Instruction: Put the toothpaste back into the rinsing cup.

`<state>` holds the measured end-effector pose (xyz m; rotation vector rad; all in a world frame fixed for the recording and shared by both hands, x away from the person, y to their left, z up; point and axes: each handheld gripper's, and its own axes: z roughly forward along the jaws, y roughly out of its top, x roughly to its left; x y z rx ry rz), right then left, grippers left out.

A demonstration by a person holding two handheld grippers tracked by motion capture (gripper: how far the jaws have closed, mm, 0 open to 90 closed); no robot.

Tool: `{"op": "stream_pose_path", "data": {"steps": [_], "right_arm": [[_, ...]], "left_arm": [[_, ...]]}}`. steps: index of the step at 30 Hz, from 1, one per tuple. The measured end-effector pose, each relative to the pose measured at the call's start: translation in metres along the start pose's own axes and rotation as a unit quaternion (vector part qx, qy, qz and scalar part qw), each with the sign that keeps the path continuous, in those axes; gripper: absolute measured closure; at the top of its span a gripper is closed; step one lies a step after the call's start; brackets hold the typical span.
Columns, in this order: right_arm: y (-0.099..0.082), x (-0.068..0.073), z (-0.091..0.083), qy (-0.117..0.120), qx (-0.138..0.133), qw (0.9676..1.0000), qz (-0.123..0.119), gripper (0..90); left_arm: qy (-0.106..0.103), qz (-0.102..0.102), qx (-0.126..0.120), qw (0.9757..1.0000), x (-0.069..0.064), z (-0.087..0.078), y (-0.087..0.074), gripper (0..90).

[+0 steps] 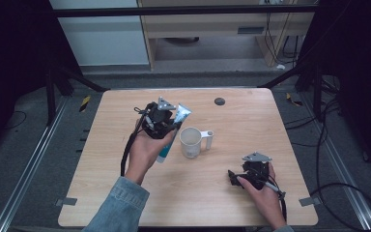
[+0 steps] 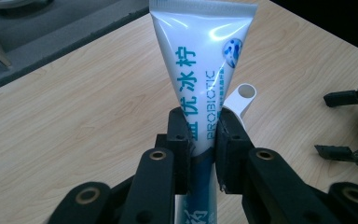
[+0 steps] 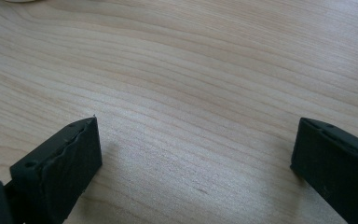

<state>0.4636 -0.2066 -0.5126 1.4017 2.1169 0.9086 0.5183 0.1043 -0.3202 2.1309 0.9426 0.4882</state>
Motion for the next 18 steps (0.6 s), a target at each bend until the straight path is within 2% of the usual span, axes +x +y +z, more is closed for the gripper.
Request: {"op": "stream_pose_path", "data": {"steps": [5, 18], "right_arm": [[0.0, 0.0, 0.0, 0.0, 0.0, 1.0, 0.0, 1.7], [0.0, -0.0001, 0.0, 0.0, 0.0, 1.0, -0.001, 1.7]], "left_arm": [[-0.001, -0.005, -0.006, 1.0, -0.0014, 0.001, 0.0022, 77.5], [-0.002, -0.003, -0.013, 0.9999, -0.0055, 0.0007, 0.0075, 77.5]]}}
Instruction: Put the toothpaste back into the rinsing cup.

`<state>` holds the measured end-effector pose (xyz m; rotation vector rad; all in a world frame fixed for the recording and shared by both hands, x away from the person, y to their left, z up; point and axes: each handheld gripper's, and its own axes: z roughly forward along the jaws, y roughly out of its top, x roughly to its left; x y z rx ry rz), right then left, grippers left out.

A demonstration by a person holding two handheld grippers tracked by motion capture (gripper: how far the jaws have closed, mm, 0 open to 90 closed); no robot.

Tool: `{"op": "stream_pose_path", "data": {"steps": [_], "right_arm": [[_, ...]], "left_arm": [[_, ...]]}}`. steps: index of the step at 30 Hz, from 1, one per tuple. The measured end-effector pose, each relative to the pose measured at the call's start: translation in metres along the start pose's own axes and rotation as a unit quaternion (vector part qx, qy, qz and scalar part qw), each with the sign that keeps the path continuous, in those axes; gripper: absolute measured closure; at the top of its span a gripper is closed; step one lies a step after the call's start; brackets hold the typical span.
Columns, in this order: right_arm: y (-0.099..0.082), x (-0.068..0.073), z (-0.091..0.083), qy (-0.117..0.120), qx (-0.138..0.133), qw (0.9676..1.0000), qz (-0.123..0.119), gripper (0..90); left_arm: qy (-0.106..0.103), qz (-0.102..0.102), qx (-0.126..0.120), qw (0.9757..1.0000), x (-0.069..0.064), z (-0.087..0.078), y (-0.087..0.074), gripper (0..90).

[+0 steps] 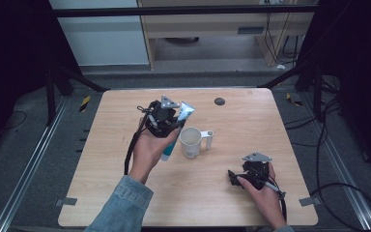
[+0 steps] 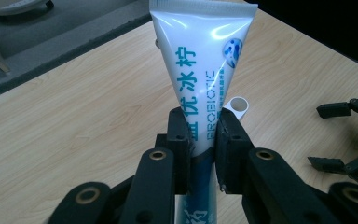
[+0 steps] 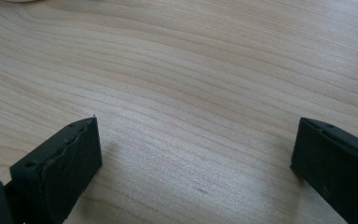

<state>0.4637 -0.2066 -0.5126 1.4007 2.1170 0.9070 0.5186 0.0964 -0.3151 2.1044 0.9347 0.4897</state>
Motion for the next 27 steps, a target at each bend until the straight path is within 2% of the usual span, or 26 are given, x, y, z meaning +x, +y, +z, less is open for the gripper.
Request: {"op": "stream_pose_path", "data": {"steps": [14, 27], "right_arm": [[0.0, 0.0, 0.0, 0.0, 0.0, 1.0, -0.001, 1.7], [0.0, 0.0, 0.0, 0.0, 0.0, 1.0, 0.0, 1.7]], "left_arm": [[0.0, -0.005, -0.022, 0.9998, -0.006, -0.002, 0.009, 77.5], [0.01, -0.012, -0.048, 0.9987, -0.014, -0.003, 0.012, 77.5]]}}
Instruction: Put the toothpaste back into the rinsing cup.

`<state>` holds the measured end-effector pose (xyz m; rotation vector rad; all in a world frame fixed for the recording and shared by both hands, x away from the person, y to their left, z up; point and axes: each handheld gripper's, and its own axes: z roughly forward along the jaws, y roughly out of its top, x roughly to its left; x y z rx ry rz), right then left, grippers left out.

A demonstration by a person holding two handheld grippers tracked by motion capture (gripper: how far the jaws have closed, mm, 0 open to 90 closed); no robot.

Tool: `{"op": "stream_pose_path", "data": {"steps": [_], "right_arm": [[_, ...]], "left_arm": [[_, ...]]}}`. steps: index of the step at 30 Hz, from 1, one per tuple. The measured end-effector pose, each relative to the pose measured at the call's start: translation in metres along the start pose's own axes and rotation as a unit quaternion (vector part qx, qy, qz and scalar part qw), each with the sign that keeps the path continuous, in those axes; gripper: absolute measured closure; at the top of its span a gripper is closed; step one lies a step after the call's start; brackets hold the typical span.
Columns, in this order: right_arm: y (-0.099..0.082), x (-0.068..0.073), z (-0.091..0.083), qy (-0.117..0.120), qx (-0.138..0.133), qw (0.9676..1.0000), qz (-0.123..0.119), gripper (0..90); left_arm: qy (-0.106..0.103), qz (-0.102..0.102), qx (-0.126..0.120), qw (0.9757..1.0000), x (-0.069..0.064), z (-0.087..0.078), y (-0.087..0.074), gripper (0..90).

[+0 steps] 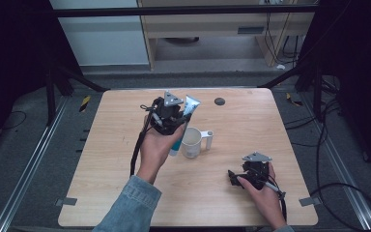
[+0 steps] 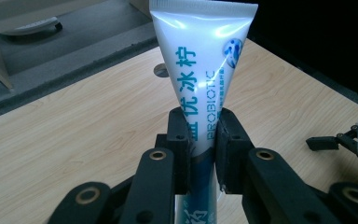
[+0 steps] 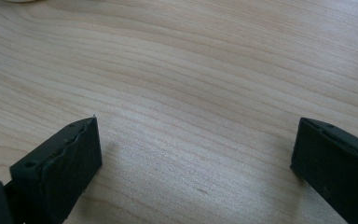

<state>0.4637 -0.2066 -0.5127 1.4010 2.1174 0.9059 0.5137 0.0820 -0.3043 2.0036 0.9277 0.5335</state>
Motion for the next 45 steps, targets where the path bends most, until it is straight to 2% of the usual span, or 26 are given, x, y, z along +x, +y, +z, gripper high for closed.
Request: {"op": "stream_pose_path", "data": {"steps": [14, 22, 34, 41, 43, 45], "right_arm": [[0.0, 0.0, 0.0, 0.0, 0.0, 1.0, 0.001, 1.7], [0.0, 0.0, 0.0, 0.0, 0.001, 1.0, 0.0, 1.7], [0.0, 0.0, 0.0, 0.0, 0.001, 1.0, 0.0, 1.7], [0.0, 0.0, 0.0, 0.0, 0.001, 1.0, -0.001, 1.7], [0.0, 0.0, 0.0, 0.0, 0.001, 1.0, 0.0, 1.7], [0.0, 0.0, 0.0, 0.0, 0.001, 1.0, -0.001, 1.7]], "left_arm": [[0.0, -0.014, -0.025, 0.9996, -0.006, 0.002, 0.001, 77.5], [0.003, -0.017, -0.028, 0.9995, -0.008, 0.007, 0.002, 77.5], [0.002, -0.024, -0.055, 0.9982, -0.01, 0.013, 0.006, 77.5], [0.006, -0.02, -0.063, 0.9978, -0.015, 0.013, 0.006, 77.5], [0.012, -0.009, -0.061, 0.998, -0.02, 0.015, 0.007, 77.5], [0.011, -0.01, -0.063, 0.9979, -0.02, 0.015, 0.007, 77.5]]}}
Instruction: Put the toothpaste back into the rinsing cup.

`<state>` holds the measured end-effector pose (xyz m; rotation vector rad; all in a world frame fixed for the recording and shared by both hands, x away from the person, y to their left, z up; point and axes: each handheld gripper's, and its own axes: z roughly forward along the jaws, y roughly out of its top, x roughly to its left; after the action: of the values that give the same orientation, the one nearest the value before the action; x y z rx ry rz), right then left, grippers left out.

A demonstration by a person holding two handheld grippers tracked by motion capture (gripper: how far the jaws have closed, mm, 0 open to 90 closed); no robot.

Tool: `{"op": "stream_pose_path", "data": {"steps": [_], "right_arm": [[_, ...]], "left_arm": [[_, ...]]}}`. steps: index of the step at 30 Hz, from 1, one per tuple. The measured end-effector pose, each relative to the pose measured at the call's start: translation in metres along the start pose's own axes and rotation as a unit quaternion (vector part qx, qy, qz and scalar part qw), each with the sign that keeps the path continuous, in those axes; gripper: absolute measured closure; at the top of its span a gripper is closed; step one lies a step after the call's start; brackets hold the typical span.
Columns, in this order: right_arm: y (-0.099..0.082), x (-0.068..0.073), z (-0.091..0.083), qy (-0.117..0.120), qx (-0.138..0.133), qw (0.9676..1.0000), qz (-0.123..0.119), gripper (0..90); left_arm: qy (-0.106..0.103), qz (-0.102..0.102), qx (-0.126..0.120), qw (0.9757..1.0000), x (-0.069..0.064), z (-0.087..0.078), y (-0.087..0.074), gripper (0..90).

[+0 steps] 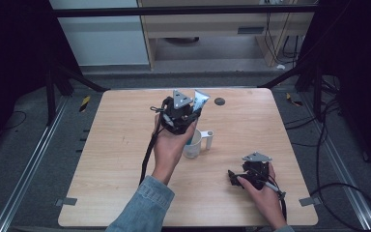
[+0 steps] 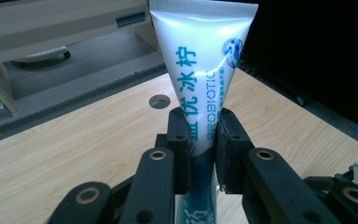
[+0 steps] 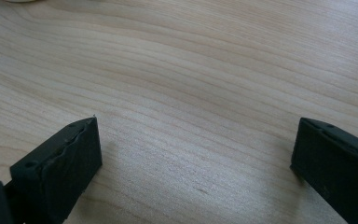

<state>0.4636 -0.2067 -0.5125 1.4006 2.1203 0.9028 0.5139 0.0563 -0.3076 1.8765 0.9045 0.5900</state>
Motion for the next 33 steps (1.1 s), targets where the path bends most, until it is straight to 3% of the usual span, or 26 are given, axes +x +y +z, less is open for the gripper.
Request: {"op": "stream_pose_path", "data": {"steps": [1, 21, 33], "right_arm": [[0.0, 0.0, 0.0, 0.0, 0.0, 1.0, 0.0, 1.7], [0.0, 0.0, 0.0, 0.0, -0.001, 1.0, 0.0, 1.7], [0.0, 0.0, 0.0, 0.0, -0.001, 1.0, 0.0, 1.7]], "left_arm": [[-0.004, -0.007, -0.005, 1.0, 0.001, 0.002, 0.0, 77.5], [-0.005, -0.011, -0.029, 0.9995, 0.013, 0.002, -0.002, 77.6], [-0.005, 0.0, -0.058, 0.9983, 0.015, 0.002, -0.001, 77.6]]}}
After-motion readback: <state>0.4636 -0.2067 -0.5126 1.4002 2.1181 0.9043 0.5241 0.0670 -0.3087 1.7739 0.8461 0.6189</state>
